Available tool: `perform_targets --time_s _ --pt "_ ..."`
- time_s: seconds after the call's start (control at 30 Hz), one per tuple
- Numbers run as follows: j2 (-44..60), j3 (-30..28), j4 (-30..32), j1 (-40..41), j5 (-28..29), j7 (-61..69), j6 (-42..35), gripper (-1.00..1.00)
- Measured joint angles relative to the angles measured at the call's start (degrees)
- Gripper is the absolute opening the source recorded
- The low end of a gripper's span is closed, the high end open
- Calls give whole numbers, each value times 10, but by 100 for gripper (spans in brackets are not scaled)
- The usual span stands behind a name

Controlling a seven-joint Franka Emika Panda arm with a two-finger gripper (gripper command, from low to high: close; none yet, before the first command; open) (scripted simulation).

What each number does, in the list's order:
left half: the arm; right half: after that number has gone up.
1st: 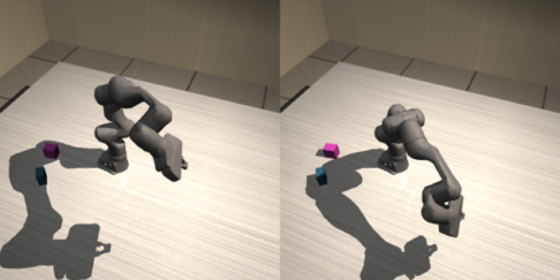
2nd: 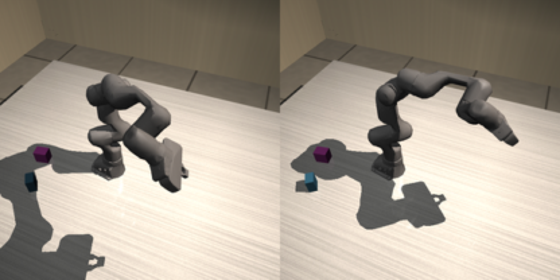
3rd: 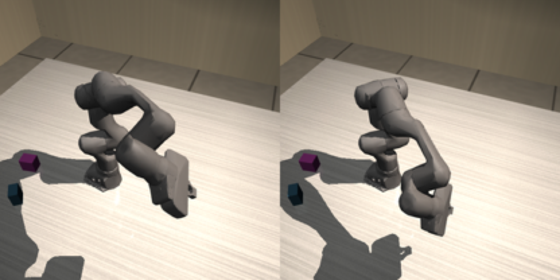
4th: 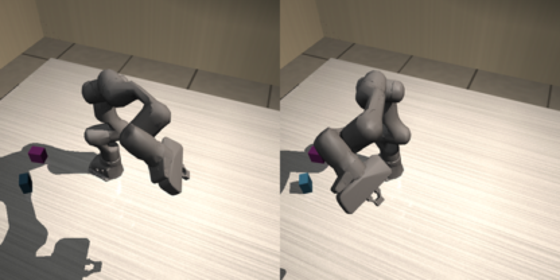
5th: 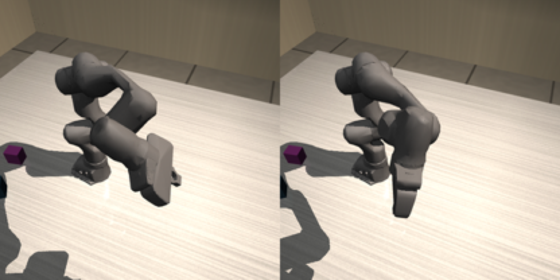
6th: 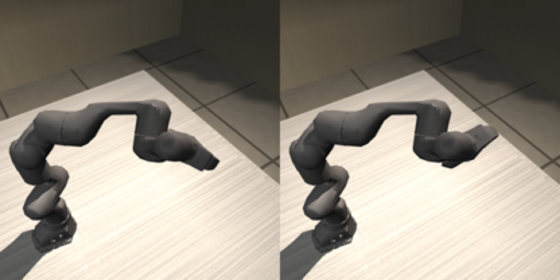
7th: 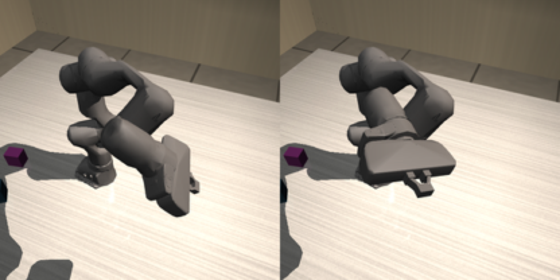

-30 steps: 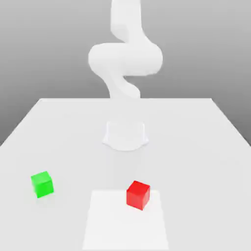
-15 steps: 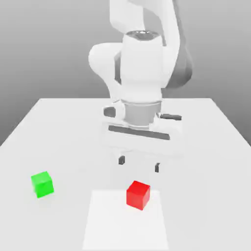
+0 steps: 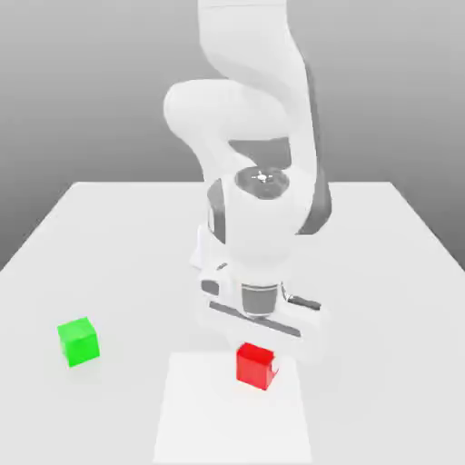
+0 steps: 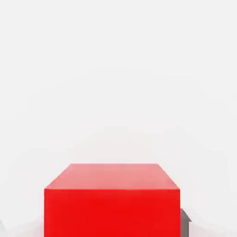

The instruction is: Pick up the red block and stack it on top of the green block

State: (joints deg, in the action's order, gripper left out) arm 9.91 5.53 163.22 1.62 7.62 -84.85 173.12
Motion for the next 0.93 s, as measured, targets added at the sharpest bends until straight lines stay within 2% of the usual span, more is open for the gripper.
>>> perform_targets --time_s 0.2,0.33,0.6,0.73,0.8,0.83,0.93 --pt "-118 28 17 4 -83 60 -100 -100" --pt "-147 -28 6 76 -79 97 -139 -100" --pt "-169 -186 -31 235 -41 176 -198 -100" --pt "-108 -207 -39 247 -73 212 -146 -100" --pt "-68 -197 -41 250 -106 236 -109 -100" --pt "-47 -188 -42 255 -123 248 -90 100" --pt "-47 -188 -42 255 -123 248 -90 100"
